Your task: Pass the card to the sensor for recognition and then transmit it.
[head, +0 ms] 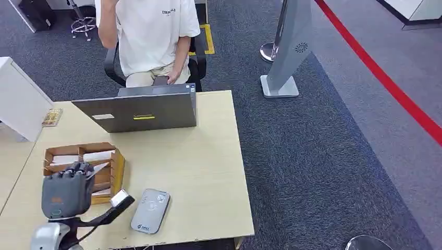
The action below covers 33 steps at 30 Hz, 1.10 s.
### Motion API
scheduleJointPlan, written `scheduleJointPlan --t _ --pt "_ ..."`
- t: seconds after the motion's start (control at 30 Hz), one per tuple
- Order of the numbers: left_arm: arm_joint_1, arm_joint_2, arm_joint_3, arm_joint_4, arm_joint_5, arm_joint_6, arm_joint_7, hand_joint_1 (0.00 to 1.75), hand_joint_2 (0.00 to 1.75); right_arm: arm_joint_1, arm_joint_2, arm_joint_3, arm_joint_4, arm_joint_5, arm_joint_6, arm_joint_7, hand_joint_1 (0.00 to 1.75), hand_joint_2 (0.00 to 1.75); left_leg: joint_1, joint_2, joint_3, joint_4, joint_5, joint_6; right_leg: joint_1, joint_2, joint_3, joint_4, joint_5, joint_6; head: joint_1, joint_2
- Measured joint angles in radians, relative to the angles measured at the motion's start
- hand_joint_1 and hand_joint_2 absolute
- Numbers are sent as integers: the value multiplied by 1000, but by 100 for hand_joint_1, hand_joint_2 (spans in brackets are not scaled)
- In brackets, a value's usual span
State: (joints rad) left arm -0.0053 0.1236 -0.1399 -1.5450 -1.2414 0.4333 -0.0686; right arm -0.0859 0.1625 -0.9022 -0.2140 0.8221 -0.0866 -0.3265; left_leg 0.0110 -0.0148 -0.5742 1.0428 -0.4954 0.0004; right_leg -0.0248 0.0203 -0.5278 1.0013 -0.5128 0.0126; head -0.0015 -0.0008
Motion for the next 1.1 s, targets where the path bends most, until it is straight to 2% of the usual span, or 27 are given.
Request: scheduleJointPlan --t 0.13,0.23,0.4,0.5,0.7,0.87,1.1 --pt "-125 58 48 -2 -49 -64 34 175 175 -1 0 0 0 2 13 -3 0 175 1 -1 0 0 2 -1 1 -1 0 0 1 -1 -1 0" --pt "-240 114 72 38 -75 -111 59 175 175 -2 0 0 0 5 15 -2 0 175 1 -1 -1 0 2 -1 1 -1 0 1 2 -2 -1 0" --pt "-410 188 88 168 -141 -160 92 175 175 -3 0 0 0 17 19 4 0 175 1 -1 0 0 3 -2 1 -1 -1 1 3 -2 -2 0" --pt "-494 216 87 262 -182 -166 113 175 175 -3 0 0 0 19 25 10 0 175 1 -1 -1 0 3 -2 1 -1 -1 1 3 -2 -1 0" --pt "-594 231 83 409 -235 -179 146 175 175 -6 0 0 0 26 31 19 0 175 0 1 -1 0 3 -2 1 1 -2 1 3 -2 -1 0" --pt "-701 209 53 597 -241 -154 183 175 175 -10 0 0 0 20 34 21 0 175 0 0 -2 1 4 -1 1 1 -3 1 4 -2 -1 0" --pt "-753 182 33 722 -241 -122 194 175 175 -9 0 -2 0 15 33 19 0 175 0 1 -2 1 4 -1 1 2 -4 1 4 -1 0 0"
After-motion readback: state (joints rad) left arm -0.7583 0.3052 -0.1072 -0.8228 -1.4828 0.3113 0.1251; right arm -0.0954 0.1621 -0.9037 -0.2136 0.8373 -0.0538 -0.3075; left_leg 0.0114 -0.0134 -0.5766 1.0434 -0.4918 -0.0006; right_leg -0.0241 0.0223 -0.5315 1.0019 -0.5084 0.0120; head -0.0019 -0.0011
